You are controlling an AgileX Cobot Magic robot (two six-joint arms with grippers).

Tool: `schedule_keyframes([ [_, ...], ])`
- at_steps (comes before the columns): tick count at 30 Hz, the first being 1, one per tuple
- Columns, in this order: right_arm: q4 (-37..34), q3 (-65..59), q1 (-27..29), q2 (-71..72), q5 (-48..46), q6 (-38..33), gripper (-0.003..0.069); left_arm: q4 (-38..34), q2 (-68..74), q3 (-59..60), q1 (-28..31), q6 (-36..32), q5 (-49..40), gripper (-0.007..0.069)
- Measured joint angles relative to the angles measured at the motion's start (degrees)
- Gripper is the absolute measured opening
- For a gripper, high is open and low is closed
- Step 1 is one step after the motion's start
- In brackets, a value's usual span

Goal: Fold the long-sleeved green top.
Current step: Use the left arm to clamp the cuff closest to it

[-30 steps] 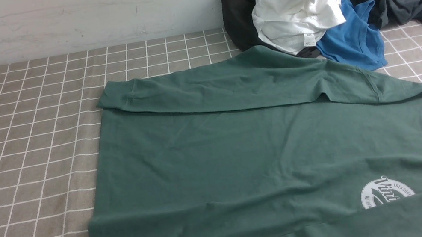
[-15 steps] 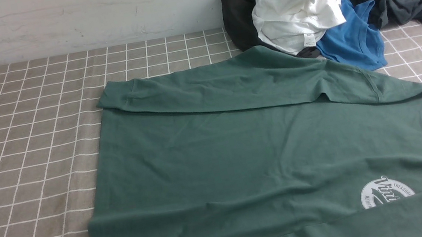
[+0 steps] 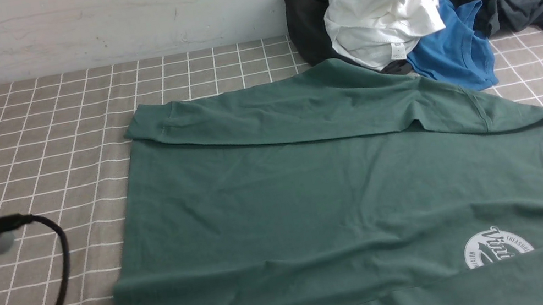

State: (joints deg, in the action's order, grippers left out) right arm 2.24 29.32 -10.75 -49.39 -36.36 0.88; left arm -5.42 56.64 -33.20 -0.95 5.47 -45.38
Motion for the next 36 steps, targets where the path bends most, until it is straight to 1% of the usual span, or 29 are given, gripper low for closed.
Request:
schedule_keyframes([
  [1, -2.2, 0.1, -2.3, -3.7, -1.7, -2.3, -0.0014, -0.8, 2.7, 0.0, 0.0, -0.3, -1.2, 0.0127],
  [2, -3.2, 0.1, -3.8, -5.2, -2.1, -3.5, -0.0014, -1.3, 4.0, 0.0, 0.0, -0.8, -1.4, 0.0146],
  [3, -5.6, 0.1, -5.9, -8.6, -2.0, -5.7, -0.0014, -2.0, 7.0, 0.0, 0.0, -1.7, -1.5, 0.0193],
  [4, -6.7, 0.1, -7.2, -10.0, -1.6, -6.8, -0.0014, -2.4, 8.2, 0.0, 0.0, -2.3, -1.5, 0.0213],
  [5, -8.6, 0.1, -8.9, -12.6, -0.4, -8.1, -0.0014, -2.9, 10.6, 0.0, 0.0, -3.3, -1.5, 0.0251],
  [8, -13.9, 0.4, -11.5, -18.1, 5.3, -10.8, -0.0014, -5.6, 16.2, -0.1, 0.0, -5.5, -1.0, 0.0328],
  [11, -19.4, 1.8, -12.4, -21.7, 8.4, -11.4, -0.0014, -8.4, 20.7, -0.4, 0.0, -7.9, 0.3, 0.0357],
  [13, -20.9, 2.5, -12.5, -22.7, 8.7, -11.5, -0.0014, -9.8, 22.1, -0.5, 0.0, -8.9, 0.8, 0.0360],
  [14, -22.5, 3.2, -12.5, -23.4, 9.0, -11.8, -0.0014, -11.6, 24.1, -0.5, 0.0, -10.1, 1.8, 0.0357],
  [15, -22.8, 3.3, -12.5, -23.4, 9.1, -11.9, -0.0014, -11.8, 24.6, -0.5, 0.0, -10.3, 2.0, 0.0354],
  [17, -24.0, 3.8, -12.5, -23.7, 9.3, -12.9, -0.0014, -14.9, 27.2, -0.6, 0.0, -12.4, 3.0, 0.0318],
  [19, -24.0, 3.9, -12.5, -23.7, 9.3, -13.3, -0.0014, -16.0, 28.7, -0.6, 0.0, -13.0, 3.4, 0.0288],
  [23, -24.3, 4.0, -12.5, -23.7, 9.3, -14.2, -0.0014, -16.6, 30.8, -0.9, 0.0, -13.8, 4.0, 0.0200],
  [24, -24.3, 4.0, -12.5, -23.7, 9.3, -14.6, -0.0014, -16.9, 30.9, -0.9, 0.0, -14.2, 4.1, 0.0167],
  [25, -24.3, 4.0, -12.5, -23.7, 9.3, -14.6, -0.0014, -16.9, 30.9, -0.9, 0.0, -14.2, 4.1, 0.0162],
  [27, -24.4, 4.0, -12.5, -23.7, 9.3, -14.9, -0.0014, -17.3, 30.9, -0.9, -0.6, -15.3, 4.1, 0.0082],
  [29, -24.4, 4.0, -12.5, -23.7, 9.3, -15.1, -0.0014, -17.2, 30.1, -1.0, -1.4, -16.3, 3.8, 0.0037],
  [31, -24.5, 4.0, -12.5, -23.7, 9.4, -15.5, -0.0014, -17.0, 28.0, -1.9, -3.2, -17.0, 2.4, 0.0026],
  [36, -24.4, 4.0, -12.5, -23.7, 9.4, -15.7, -0.0014, -17.0, 21.1, -5.9, -7.1, -17.0, -1.1, 0.0025],
])
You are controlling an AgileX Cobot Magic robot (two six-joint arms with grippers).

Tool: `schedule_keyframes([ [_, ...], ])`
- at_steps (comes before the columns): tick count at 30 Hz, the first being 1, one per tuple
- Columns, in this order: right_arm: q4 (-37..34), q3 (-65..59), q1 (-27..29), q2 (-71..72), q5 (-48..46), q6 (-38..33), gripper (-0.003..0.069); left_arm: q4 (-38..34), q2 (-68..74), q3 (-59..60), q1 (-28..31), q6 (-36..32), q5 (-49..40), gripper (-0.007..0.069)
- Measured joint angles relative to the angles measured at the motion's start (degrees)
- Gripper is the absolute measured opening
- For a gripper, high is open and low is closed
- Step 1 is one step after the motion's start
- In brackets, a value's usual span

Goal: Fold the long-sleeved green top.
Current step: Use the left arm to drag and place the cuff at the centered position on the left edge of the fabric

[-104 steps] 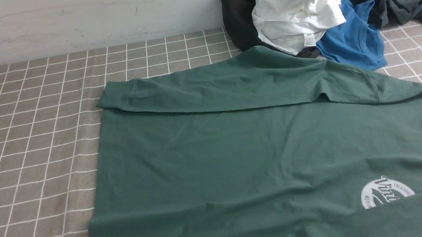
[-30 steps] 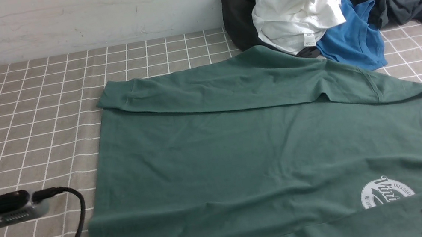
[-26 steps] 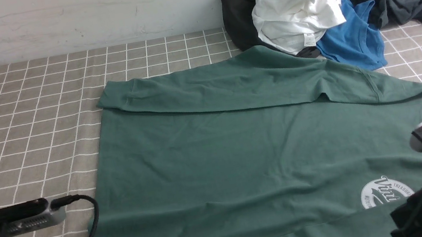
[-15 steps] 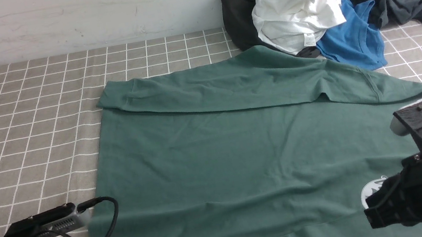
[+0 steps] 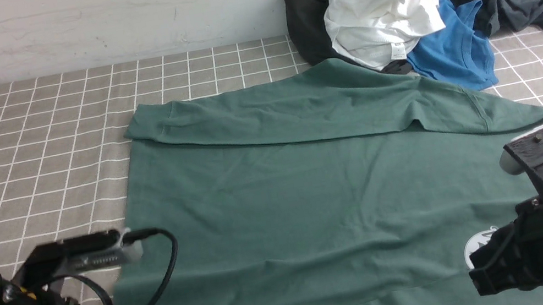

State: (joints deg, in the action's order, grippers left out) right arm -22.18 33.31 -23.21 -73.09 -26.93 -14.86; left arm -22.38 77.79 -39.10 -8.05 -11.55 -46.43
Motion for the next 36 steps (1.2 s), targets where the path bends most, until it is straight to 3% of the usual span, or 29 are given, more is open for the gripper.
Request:
schedule_keyframes([
  [9, 4.9, 0.0, 0.0, 0.0, 0.4, -0.2, -0.0014, 1.0, -10.3, -17.7, -3.6, -0.5, -1.1, 0.0024],
  [18, 10.0, 0.0, 0.3, 1.5, 2.1, 2.2, 0.0000, 8.1, 4.3, -19.7, -3.5, 0.0, 6.1, 0.0024],
  [21, 10.5, 0.2, 1.6, 0.5, 1.7, 3.9, 0.0038, 8.1, 8.5, -19.7, -3.5, 0.0, 6.1, 0.0024],
  [30, 16.4, 3.5, 12.5, -10.8, -2.6, 15.4, 0.0368, 2.3, 14.2, -19.7, -3.5, -0.6, 6.5, 0.0024],
  [33, 17.7, 4.9, 13.2, -14.5, -2.9, 17.1, 0.0412, 1.6, 14.2, -19.7, -3.5, -1.4, 7.3, 0.0024],
  [36, 18.3, 6.6, 13.2, -18.4, -2.7, 17.4, 0.0410, 1.2, 14.2, -21.2, -3.5, -2.8, 7.2, 0.0024],
])
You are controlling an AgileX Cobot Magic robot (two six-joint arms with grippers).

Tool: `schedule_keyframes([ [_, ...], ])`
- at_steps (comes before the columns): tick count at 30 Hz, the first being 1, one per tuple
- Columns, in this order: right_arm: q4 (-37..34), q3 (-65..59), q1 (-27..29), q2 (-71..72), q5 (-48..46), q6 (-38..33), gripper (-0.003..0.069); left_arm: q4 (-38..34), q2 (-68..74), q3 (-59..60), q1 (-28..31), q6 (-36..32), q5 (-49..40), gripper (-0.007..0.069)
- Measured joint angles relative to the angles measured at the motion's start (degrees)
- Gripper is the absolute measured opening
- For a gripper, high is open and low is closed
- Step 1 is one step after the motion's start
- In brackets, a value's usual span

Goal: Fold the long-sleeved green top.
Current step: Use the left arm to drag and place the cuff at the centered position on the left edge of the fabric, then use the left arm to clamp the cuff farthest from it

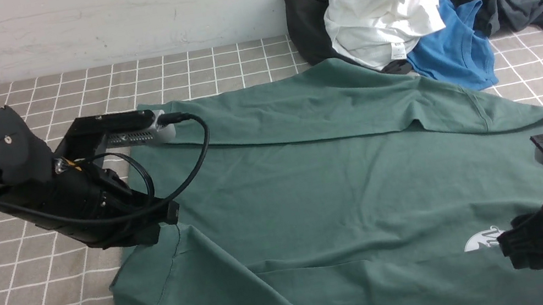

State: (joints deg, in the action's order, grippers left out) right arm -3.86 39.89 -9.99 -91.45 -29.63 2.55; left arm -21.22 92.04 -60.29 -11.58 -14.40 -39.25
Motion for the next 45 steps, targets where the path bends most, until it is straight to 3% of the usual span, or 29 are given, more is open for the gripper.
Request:
schedule_keyframes([
  [3, 1.1, 1.2, 0.0, -2.6, 1.0, 0.1, 0.0368, -1.1, -0.1, -3.3, 0.0, -1.1, -0.2, 0.0024],
  [8, 2.8, 2.1, 0.1, -4.0, 1.9, 0.1, 0.0173, -1.8, -0.2, -9.3, 0.0, -2.6, -1.9, 0.0024],
  [9, 2.8, 2.1, 0.1, -4.0, 1.9, 0.1, 0.0162, -1.8, -0.2, -9.5, 0.0, -2.6, -1.9, 0.0024],
  [11, 3.4, 2.1, 0.1, -3.6, 2.4, 0.1, 0.0041, -1.8, -0.2, -11.6, 0.0, -2.7, -2.7, 0.0024],
  [14, 4.3, 1.6, 0.1, -1.5, 1.3, 0.3, -0.0002, -1.8, -0.2, -13.1, 0.0, -3.0, -2.7, 0.0024],
  [19, 9.0, 1.5, 0.1, 4.9, 0.2, 3.6, -0.0008, -1.9, -0.1, -13.6, 0.0, -4.7, -1.1, 0.0024],
  [26, 20.3, 1.5, 0.1, 11.7, 0.4, 13.9, -0.0008, -2.0, 4.4, -13.8, 0.0, -5.6, 5.9, 0.0024],
  [32, 21.6, 1.5, 0.1, 10.0, 0.8, 18.9, 0.0012, -1.5, 11.2, -13.8, 0.0, -5.6, 9.9, 0.0048],
  [34, 21.6, 1.5, 0.1, 9.9, 0.8, 19.1, 0.0041, -1.0, 12.7, -13.8, 0.0, -5.6, 12.3, 0.0086],
  [36, 21.3, 1.4, 0.1, 10.3, 0.8, 19.3, 0.0083, -0.6, 13.8, -13.8, 0.0, -5.6, 15.3, 0.0172],
  [37, 21.2, 1.4, 0.1, 10.4, 0.8, 19.3, 0.0087, -0.6, 13.9, -13.8, 0.0, -5.6, 15.6, 0.0172],
  [38, 20.3, 1.4, 0.1, 11.3, 0.9, 19.2, 0.0121, -0.5, 14.5, -14.7, 0.1, -5.6, 16.9, 0.0252],
  [41, 17.6, 1.4, -0.2, 13.7, 0.9, 18.9, 0.0159, -0.5, 16.5, -18.6, 1.3, -4.7, 16.7, 0.0361],
  [45, 12.1, 1.4, -4.2, 15.7, 0.9, 13.7, 0.0173, -0.5, 22.9, -28.5, 4.6, 0.3, 11.6, 0.0430],
])
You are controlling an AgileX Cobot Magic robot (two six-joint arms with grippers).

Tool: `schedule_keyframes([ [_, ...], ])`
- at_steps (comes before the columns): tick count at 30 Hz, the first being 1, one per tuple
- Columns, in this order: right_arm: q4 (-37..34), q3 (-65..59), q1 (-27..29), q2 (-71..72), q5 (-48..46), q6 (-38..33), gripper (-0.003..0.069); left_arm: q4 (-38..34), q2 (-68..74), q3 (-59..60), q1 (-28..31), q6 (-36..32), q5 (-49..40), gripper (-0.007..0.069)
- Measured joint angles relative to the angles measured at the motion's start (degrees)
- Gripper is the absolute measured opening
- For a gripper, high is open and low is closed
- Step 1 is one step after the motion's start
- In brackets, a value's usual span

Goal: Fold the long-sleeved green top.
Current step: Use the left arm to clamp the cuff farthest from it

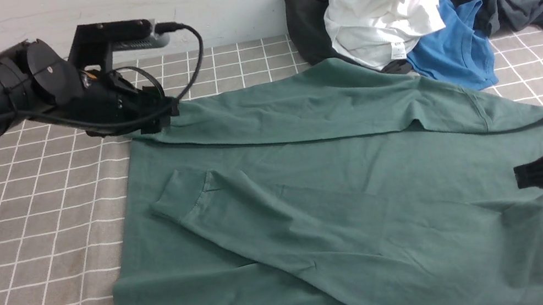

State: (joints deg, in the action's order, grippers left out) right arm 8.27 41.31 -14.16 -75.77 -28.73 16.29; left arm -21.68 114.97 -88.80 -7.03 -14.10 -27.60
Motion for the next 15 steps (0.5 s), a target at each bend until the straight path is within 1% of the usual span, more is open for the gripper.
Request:
schedule_keyframes([
  [2, -2.3, 0.0, -2.3, 0.1, -0.1, -2.9, 0.0174, 0.1, 3.4, -4.7, 1.3, 2.4, -3.5, 0.0435],
  [6, -6.2, 0.0, -8.4, -0.6, -0.1, -11.0, 0.0174, 0.4, 11.1, -14.6, 3.6, 6.3, -10.5, 0.0437],
  [9, -8.3, 0.0, -12.3, -1.9, 0.2, -15.9, 0.0174, 0.9, 17.7, -22.5, 4.4, 7.6, -14.0, 0.0437],
  [12, -8.6, 0.0, -13.6, -3.0, 0.9, -17.4, 0.0174, 1.8, 22.5, -27.8, 4.5, 7.9, -14.7, 0.0434],
  [15, -8.6, 0.0, -13.6, -3.7, 1.3, -17.6, 0.0174, 2.1, 25.4, -30.5, 4.5, 8.5, -14.4, 0.0419],
])
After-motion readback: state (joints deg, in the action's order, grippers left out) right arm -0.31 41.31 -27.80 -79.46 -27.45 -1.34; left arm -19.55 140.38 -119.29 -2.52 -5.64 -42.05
